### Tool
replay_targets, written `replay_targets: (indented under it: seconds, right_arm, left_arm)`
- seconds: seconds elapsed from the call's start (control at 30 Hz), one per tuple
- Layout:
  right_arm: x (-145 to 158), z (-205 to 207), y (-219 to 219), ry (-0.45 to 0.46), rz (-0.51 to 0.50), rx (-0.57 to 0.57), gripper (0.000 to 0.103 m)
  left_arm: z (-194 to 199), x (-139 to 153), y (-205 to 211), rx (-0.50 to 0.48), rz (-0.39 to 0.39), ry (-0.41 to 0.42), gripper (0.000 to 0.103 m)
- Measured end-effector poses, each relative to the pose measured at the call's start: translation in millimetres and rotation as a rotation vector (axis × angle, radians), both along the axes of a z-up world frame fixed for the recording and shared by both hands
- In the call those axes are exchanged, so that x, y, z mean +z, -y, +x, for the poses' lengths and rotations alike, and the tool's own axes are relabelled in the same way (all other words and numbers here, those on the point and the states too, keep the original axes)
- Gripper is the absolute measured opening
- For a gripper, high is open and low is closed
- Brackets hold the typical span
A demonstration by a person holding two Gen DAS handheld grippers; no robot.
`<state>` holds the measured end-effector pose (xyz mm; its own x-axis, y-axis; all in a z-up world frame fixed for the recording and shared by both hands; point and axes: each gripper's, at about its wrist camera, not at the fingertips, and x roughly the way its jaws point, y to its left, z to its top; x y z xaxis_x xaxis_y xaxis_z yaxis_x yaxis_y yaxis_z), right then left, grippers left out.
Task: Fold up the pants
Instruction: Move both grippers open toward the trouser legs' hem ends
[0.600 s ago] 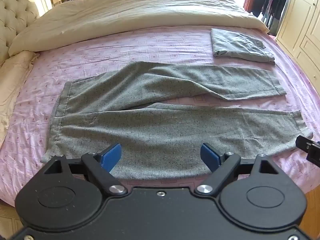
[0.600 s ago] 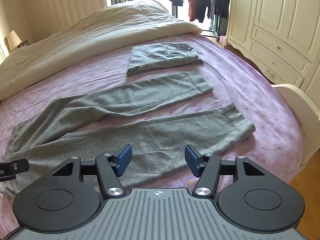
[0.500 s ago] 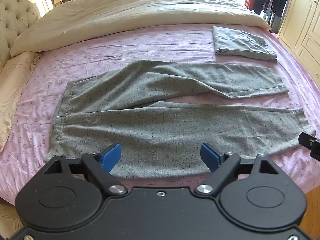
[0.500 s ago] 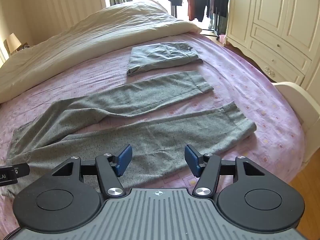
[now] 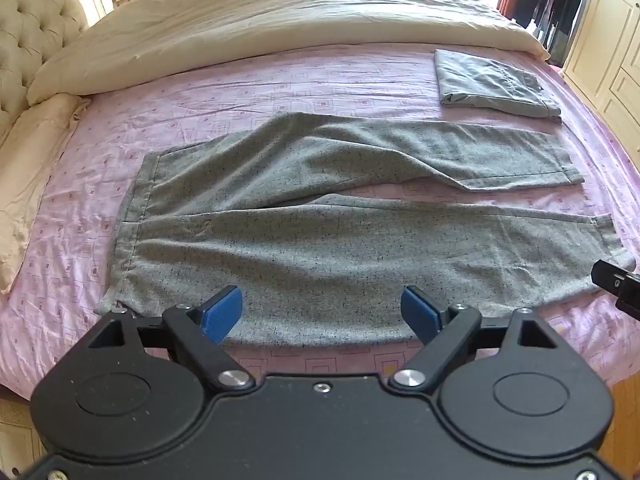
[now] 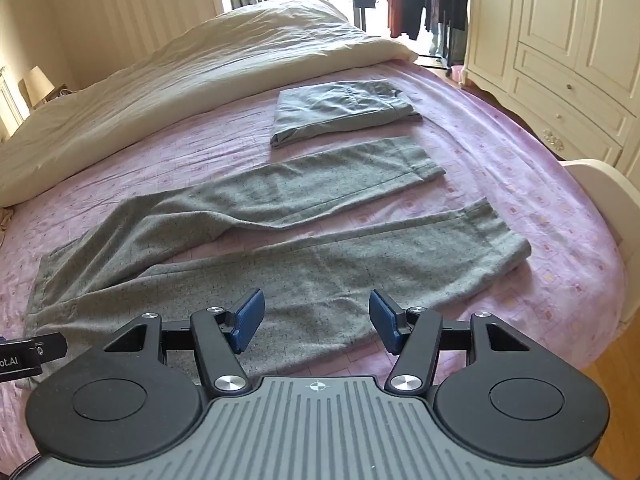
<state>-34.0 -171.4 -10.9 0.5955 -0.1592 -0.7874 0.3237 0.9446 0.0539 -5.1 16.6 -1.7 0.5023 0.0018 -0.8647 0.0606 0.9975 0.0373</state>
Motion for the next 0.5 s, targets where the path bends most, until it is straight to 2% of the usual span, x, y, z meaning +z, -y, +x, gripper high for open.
replay_targets:
  seconds: [0.5]
  right_arm:
    - [-1.2,-3.9,-6.3,-0.001,0.009,0.005,0.056]
  left_arm:
    - [-5.0,-2.0,-1.1,0.002,0.004,-0.014,0.087]
